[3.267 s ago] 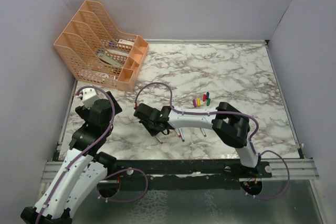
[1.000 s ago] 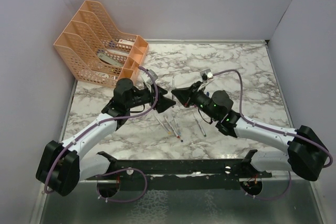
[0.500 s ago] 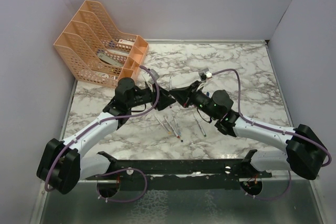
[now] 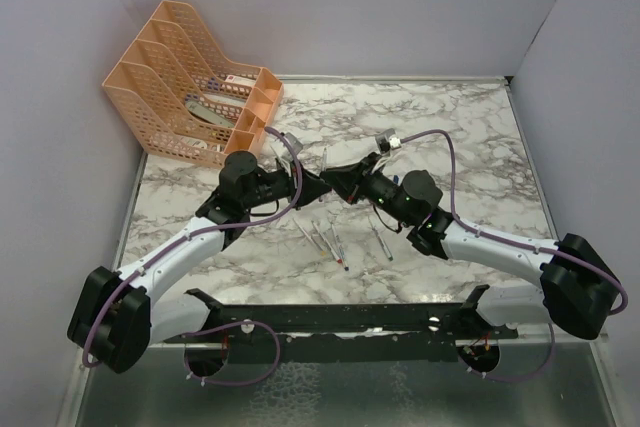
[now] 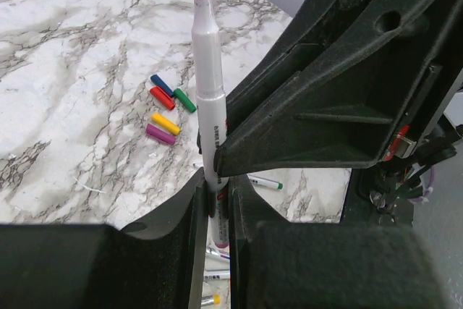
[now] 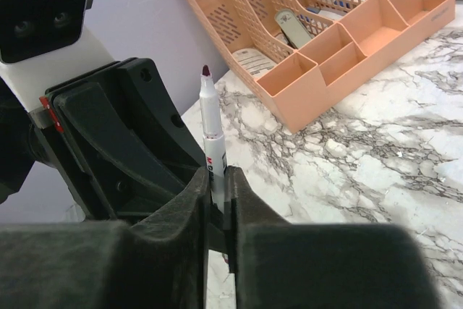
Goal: Insert the pens into the pen caps
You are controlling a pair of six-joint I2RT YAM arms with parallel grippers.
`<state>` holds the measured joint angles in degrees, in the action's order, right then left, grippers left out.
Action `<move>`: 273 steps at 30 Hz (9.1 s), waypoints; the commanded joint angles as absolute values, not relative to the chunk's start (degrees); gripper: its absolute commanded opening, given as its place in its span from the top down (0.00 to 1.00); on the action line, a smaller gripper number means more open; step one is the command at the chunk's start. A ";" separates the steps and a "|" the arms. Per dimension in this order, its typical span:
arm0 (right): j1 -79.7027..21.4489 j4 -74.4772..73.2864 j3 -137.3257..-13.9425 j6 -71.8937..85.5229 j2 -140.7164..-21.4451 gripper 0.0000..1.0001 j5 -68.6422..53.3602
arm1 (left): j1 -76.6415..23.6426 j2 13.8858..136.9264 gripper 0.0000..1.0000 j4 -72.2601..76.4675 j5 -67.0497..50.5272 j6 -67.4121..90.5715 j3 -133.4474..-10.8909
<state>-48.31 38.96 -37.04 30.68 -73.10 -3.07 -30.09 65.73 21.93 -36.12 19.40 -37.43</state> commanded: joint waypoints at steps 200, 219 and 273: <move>-37.18 47.86 -43.32 30.85 -72.84 0.99 -12.22 | -30.68 72.58 1.00 24.70 -49.03 29.43 -46.38; -37.26 46.74 -42.94 31.56 -72.92 0.99 -12.86 | -30.75 72.25 1.00 24.74 -47.40 29.29 -46.23; -48.78 18.50 -46.00 24.25 -76.99 0.99 -7.14 | -30.58 62.36 1.00 19.62 -12.95 19.66 -48.68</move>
